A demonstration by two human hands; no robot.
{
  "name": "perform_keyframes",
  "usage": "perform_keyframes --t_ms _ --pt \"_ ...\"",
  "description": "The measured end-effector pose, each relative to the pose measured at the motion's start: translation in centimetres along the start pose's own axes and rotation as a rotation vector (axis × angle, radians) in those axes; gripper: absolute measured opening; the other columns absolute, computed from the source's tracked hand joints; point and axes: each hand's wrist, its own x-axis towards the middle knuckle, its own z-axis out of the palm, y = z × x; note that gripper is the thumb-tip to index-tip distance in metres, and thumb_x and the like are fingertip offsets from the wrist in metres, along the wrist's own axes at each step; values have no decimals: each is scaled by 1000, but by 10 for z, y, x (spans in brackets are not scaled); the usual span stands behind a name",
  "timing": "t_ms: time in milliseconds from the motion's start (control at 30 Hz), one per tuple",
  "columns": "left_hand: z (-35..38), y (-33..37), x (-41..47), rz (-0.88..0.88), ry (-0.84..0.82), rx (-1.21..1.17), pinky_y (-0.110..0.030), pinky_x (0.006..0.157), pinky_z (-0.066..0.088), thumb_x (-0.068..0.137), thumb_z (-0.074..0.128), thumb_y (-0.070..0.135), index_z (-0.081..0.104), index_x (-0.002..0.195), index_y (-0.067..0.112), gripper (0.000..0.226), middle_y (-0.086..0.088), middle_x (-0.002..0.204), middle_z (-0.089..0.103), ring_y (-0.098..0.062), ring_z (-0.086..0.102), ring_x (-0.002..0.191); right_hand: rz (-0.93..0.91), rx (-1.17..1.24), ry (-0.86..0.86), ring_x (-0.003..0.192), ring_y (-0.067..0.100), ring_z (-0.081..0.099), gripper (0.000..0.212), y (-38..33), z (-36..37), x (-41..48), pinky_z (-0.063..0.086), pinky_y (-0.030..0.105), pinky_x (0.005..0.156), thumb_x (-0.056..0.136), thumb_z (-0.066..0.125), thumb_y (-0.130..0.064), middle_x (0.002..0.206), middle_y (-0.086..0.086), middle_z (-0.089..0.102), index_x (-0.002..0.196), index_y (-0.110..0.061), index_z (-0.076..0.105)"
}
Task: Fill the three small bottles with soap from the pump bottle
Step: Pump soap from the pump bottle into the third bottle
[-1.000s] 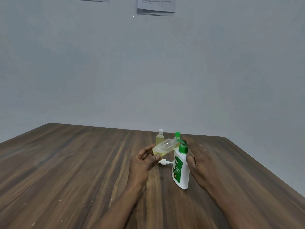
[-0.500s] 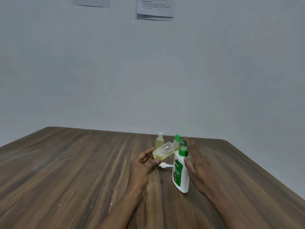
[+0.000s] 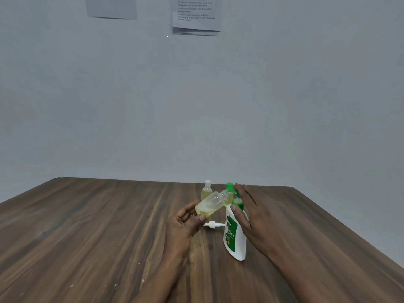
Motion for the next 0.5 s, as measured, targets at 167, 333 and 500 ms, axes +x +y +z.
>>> perform_keyframes --t_ms 167,333,500 --pt "-5 2 7 -1 -11 19 -27 77 60 68 83 11 77 109 24 44 -10 112 77 -25 74 104 3 67 42 124 7 47 44 8 12 1 32 12 101 95 53 -22 138 -9 48 139 -21 45" --pt "-12 2 19 -9 -54 42 -29 79 61 64 89 13 77 111 19 49 -14 115 75 -29 73 107 -28 59 65 129 4 41 45 19 19 0 34 24 108 96 46 -25 143 -12 42 140 -27 40" --pt "-10 -1 21 -22 -104 56 -30 77 61 64 85 14 75 113 13 51 -16 114 75 -32 73 104 -5 57 56 128 2 40 48 19 17 0 30 18 107 93 41 -27 145 -15 39 141 -28 37"
